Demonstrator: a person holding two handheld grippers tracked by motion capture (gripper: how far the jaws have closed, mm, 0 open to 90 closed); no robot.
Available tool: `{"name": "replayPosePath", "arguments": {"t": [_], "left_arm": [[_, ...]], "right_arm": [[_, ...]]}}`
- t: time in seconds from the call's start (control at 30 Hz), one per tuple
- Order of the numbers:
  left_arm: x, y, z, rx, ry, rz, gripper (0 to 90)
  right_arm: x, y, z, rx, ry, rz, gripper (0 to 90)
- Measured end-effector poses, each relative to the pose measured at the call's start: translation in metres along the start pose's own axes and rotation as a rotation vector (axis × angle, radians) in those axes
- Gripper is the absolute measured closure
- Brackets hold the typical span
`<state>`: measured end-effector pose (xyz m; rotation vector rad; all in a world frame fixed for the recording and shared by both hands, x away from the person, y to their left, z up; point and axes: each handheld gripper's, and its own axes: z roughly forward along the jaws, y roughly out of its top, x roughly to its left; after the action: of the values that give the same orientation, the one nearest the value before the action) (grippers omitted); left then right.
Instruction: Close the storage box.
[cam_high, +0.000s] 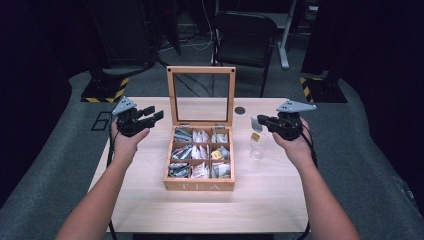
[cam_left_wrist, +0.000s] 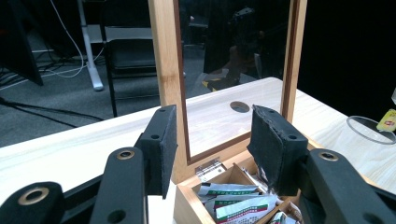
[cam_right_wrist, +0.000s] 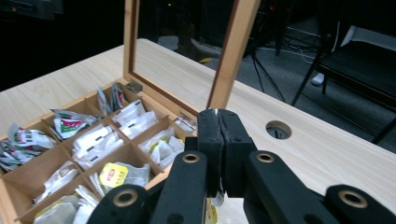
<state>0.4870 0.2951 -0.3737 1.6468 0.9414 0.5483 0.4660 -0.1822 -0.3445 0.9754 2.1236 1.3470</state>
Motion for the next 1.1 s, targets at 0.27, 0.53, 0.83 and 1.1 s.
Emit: {"name": "replayPosePath", "arguments": {"t": [0.27,0.53,0.83,1.1], "left_arm": [[0.0,0.0,0.0,-0.005,0.003,-0.008,51.4],[0.001,0.0,-0.001,-0.007,0.001,-0.005,51.4],[0.001,0.0,0.0,-0.002,0.003,-0.005,51.4],[0.001,0.0,-0.002,-0.005,0.004,-0.006,51.4]], "right_arm": [[-0.008,-0.005,0.001,0.021,-0.038,-0.011,88.6],[-0.015,-0.014,0.006,0.031,-0.054,0.01,88.6],[-0.019,-0.027,0.011,0.046,-0.062,0.028,88.5],[-0.019,-0.04,0.018,0.066,-0.061,0.045,88.6]]}}
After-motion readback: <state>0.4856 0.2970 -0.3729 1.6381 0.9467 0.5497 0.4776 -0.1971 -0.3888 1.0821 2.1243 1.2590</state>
